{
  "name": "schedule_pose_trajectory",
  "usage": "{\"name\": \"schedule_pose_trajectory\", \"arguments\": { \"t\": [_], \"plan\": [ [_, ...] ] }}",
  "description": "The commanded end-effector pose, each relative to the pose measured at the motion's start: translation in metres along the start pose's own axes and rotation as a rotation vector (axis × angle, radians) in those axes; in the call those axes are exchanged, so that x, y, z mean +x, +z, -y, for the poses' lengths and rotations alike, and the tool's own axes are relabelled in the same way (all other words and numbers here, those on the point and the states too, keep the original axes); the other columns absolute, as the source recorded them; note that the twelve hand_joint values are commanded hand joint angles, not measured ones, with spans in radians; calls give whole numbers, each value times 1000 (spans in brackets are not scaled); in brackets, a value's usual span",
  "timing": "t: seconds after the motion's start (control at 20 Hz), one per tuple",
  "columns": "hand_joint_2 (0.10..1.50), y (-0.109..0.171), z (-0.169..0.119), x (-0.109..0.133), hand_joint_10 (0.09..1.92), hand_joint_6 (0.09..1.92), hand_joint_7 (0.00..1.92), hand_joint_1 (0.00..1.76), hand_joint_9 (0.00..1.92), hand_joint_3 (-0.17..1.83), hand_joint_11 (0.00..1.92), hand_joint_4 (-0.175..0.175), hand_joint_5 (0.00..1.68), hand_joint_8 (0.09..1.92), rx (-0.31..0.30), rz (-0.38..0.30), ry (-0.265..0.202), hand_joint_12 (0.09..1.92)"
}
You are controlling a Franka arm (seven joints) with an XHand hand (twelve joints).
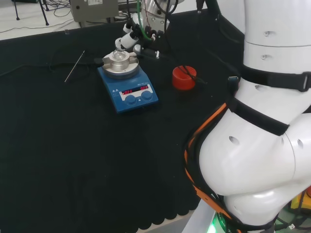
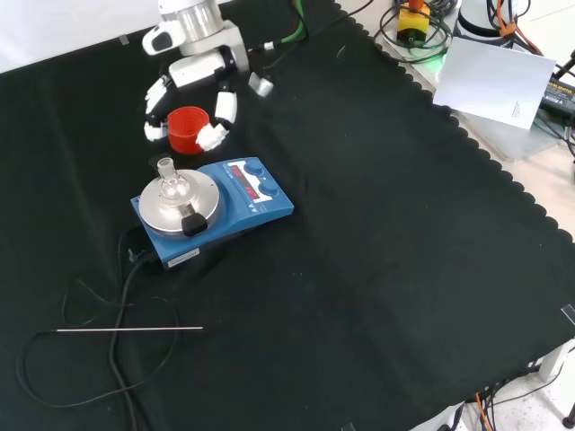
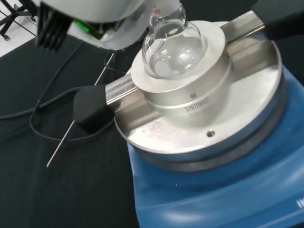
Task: Turn on the heater.
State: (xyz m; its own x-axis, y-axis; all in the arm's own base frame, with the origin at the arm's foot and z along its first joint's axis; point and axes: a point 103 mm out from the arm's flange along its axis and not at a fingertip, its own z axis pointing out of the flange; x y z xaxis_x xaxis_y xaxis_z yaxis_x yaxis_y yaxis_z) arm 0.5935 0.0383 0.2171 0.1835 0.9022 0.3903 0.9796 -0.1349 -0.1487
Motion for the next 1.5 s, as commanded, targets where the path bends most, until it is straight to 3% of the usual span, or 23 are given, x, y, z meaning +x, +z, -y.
{"name": "schedule_pose_trajectory", "arguments": {
  "t": [0.05,0.4,0.8,1.05,1.25,1.4,1.5],
  "plan": [
    [571,-12,27,-3,587,602,519,865,680,682,367,-10,488,633,-9,10,-5,1297],
    [579,-19,62,-7,599,577,539,856,703,675,373,-10,462,643,40,60,-20,1301],
    [650,-14,98,-11,484,366,958,905,1045,654,569,-15,402,591,197,196,-17,1258],
    [679,-11,118,-14,448,246,1192,945,1295,673,842,-16,371,611,271,252,3,1187],
    [698,-5,130,-14,395,150,1281,1000,1457,665,1257,-35,376,670,313,309,10,909],
    [725,4,136,-11,494,91,1327,1041,1571,640,1529,-52,369,790,380,389,7,685],
    [745,9,139,-9,634,87,1335,1044,1573,624,1668,-56,356,919,395,450,-8,674]
  ]
}}
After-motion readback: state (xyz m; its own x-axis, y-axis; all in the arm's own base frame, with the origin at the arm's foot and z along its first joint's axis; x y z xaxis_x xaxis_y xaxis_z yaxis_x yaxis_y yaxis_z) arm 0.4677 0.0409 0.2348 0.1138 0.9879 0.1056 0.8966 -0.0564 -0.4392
